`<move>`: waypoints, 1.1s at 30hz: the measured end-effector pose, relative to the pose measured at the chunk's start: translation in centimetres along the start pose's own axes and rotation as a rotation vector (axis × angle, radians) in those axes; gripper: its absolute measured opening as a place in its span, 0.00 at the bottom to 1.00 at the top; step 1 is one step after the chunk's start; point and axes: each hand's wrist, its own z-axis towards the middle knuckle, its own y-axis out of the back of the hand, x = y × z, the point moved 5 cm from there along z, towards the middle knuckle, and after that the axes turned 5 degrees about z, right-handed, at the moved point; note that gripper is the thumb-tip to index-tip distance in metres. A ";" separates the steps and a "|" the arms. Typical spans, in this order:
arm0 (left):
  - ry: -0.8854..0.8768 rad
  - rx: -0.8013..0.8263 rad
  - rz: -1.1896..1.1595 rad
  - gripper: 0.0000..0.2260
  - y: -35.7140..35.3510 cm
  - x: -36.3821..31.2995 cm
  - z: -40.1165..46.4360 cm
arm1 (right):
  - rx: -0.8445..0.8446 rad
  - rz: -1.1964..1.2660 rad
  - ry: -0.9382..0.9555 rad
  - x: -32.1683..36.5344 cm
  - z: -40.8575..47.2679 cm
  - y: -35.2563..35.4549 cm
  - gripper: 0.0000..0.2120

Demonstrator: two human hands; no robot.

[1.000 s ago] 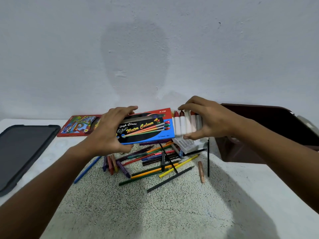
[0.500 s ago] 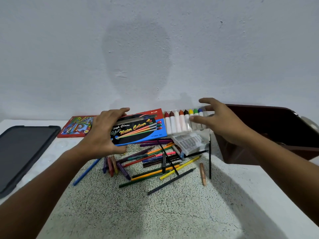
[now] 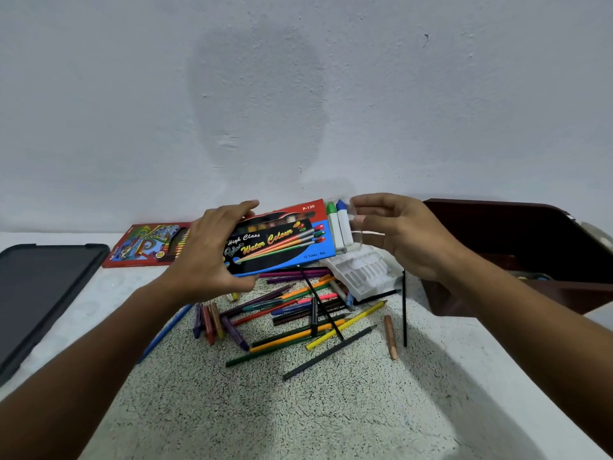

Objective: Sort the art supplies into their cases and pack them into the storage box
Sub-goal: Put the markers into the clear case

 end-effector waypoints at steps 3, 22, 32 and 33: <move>0.009 0.000 -0.002 0.45 -0.1 0.1 0.0 | 0.019 0.073 -0.032 -0.7 0.1 0.2 0.15; -0.003 0.031 0.002 0.40 -1.8 0.6 0.5 | -0.010 0.115 -0.099 -2.9 0.8 -1.6 0.24; 0.006 0.065 -0.039 0.40 -2.4 1.2 -0.2 | 0.084 0.228 -0.193 -3.0 0.6 -1.7 0.18; 0.024 0.061 -0.034 0.40 -2.4 1.5 -0.3 | 0.087 0.239 -0.180 -2.8 0.6 -1.7 0.15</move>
